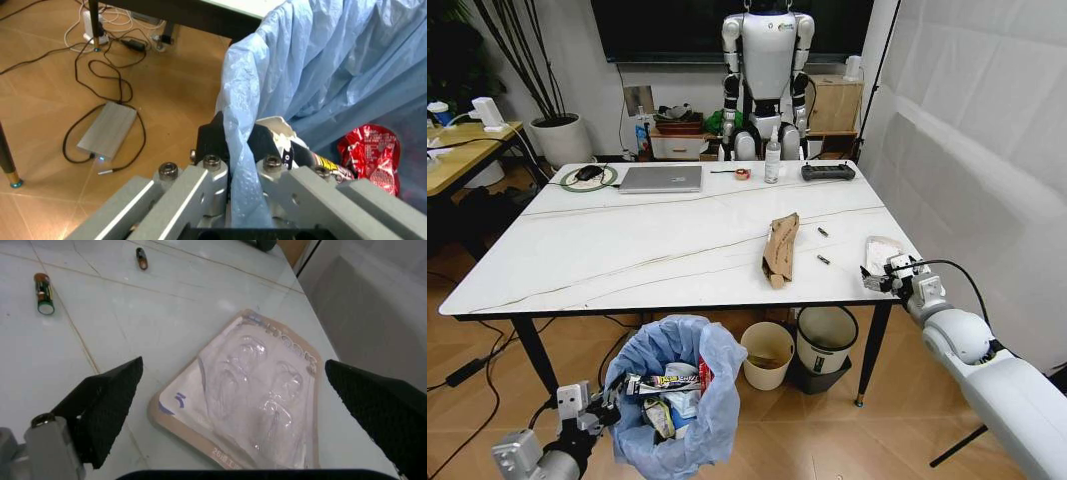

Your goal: Pick up the trash bin and place the trash from the table into it.

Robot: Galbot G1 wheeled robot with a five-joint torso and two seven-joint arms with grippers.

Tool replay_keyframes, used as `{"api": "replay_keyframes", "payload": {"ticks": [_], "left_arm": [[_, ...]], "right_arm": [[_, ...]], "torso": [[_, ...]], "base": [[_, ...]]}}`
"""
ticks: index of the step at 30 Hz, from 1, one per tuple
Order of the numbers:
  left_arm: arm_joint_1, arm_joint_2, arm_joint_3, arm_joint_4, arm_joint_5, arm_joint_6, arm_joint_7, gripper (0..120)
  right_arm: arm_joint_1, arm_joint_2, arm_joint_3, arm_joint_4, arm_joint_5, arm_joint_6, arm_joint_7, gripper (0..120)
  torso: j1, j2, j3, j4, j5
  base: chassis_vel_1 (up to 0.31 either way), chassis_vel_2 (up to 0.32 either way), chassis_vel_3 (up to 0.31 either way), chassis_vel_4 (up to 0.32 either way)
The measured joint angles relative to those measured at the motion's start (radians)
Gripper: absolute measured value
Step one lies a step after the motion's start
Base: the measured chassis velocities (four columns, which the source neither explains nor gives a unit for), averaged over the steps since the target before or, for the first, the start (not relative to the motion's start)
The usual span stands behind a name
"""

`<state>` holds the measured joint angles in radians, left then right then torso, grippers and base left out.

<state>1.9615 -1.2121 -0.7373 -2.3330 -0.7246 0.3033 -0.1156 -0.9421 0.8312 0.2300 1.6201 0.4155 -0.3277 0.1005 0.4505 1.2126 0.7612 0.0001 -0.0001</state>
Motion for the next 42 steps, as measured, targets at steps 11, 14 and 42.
{"api": "replay_keyframes", "payload": {"ticks": [11, 14, 42], "left_arm": [[0.001, -0.006, 0.001, 0.000, 0.001, 0.000, 0.000, 0], [0.000, -0.009, 0.003, 0.000, 0.003, 0.000, 0.000, 0], [0.002, -0.004, -0.007, -0.010, -0.003, -0.003, -0.002, 0]], "right_arm": [[0.006, 0.004, 0.011, -0.035, -0.007, -0.007, 0.006, 91], [0.006, 0.004, 0.013, -0.039, -0.007, -0.007, 0.006, 81], [-0.018, 0.012, 0.021, -0.034, 0.012, -0.005, -0.004, 0]], "torso": [[0.000, 0.000, 0.000, 0.0000, 0.0001], [0.000, 0.000, 0.000, -0.0001, 0.0001], [0.000, 0.000, 0.000, 0.0000, 0.0001]], "base": [[0.000, 0.000, 0.000, 0.000], [0.000, 0.000, 0.000, 0.000], [0.000, 0.000, 0.000, 0.000]]}}
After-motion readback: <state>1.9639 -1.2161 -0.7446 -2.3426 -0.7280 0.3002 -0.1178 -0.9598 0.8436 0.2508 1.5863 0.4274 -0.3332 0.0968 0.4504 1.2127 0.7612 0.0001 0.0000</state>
